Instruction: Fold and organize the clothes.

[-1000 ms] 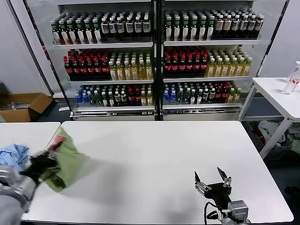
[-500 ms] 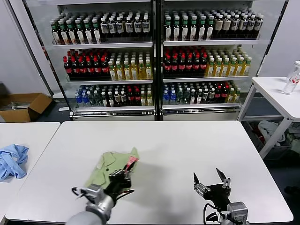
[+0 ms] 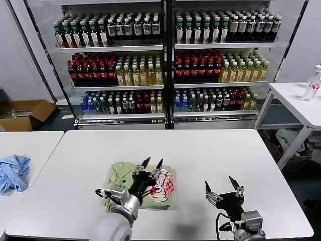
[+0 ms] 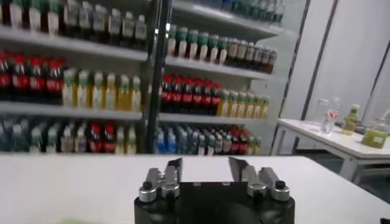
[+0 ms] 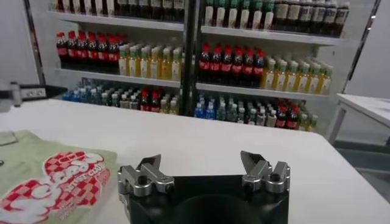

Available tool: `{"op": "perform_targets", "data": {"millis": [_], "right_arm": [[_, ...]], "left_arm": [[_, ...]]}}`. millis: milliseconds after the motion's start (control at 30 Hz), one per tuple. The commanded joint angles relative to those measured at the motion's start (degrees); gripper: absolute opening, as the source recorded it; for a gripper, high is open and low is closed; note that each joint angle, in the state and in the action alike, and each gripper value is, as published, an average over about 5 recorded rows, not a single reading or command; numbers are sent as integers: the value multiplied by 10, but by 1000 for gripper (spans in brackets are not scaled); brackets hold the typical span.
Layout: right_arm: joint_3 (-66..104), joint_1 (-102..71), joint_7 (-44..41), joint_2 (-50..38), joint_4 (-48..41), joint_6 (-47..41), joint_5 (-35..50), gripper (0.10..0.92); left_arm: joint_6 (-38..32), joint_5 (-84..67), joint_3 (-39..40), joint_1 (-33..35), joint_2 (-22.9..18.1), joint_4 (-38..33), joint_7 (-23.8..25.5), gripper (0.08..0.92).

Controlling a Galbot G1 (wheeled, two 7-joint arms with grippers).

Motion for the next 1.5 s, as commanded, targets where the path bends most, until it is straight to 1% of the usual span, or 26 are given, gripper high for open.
{"op": "perform_targets", "data": {"millis": [33,133,200,300,400,567,633,767,933,1100,1200,1333,1433,1500], "right_arm": [[-106,136,-6,34,-111,-26,17,823],[-160,190,6,59,-177,-35,30,823],[-190,211,14,75,-216,-38,36,823],[-224,228,21,94,-257,-38,37,823],[-241,233,35,111,-285,-39,51,823],[-237,229,37,111,-296,-39,114,822],[-233,226,37,106,-289,-39,134,807],[-225,224,39,104,-281,-39,152,715],[-219,222,36,105,-267,-38,150,568],[-196,220,34,95,-214,-35,136,421],[-165,215,30,71,-164,-33,125,334],[-99,190,13,24,-117,-29,105,221],[-43,161,-5,-6,-114,-6,71,142],[-18,133,-9,-17,-123,11,49,115]], "left_arm": [[-75,45,-191,5,163,21,55,558],[-103,53,-273,24,195,54,60,645],[-109,44,-309,35,203,59,61,706],[-110,36,-329,42,204,61,62,782],[-107,39,-329,37,201,74,61,817],[-104,40,-322,26,192,88,59,822],[-99,36,-323,22,192,90,58,823],[-92,11,-330,16,197,92,56,823],[-93,-1,-327,17,197,91,55,823],[-97,-3,-324,19,194,92,53,823],[-122,-6,-315,24,193,94,48,823],[-174,-6,-293,38,186,92,49,823],[-201,-4,-277,40,174,92,59,823],[-216,-3,-267,39,166,94,68,822]]}}
